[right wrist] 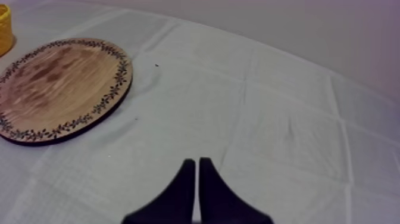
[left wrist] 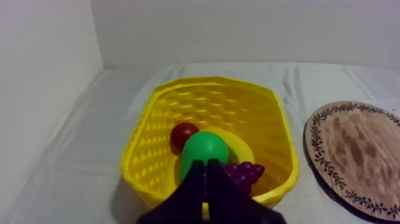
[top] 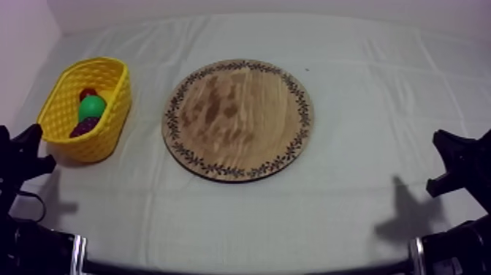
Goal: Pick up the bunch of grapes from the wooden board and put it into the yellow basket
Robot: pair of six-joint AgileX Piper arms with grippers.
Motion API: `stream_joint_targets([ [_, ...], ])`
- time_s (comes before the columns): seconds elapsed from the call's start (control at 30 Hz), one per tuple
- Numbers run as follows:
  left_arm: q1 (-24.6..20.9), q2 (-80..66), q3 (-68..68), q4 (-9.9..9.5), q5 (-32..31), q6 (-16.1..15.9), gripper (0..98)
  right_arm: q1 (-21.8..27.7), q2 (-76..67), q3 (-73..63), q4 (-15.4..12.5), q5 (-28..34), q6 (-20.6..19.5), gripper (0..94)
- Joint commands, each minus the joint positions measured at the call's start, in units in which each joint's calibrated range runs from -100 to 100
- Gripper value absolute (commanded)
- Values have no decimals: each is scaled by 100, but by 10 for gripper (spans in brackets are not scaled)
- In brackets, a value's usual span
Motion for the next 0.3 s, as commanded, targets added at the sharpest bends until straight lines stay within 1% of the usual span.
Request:
stream_joint_targets([
  [0.0, 7, 0, 0, -5, -8, 1, 0, 2, -1, -3, 1, 0, 0, 4],
  [0.27, 17, -1, 0, -2, -9, 31, 0, 2, -1, -3, 1, 0, 0, 4],
])
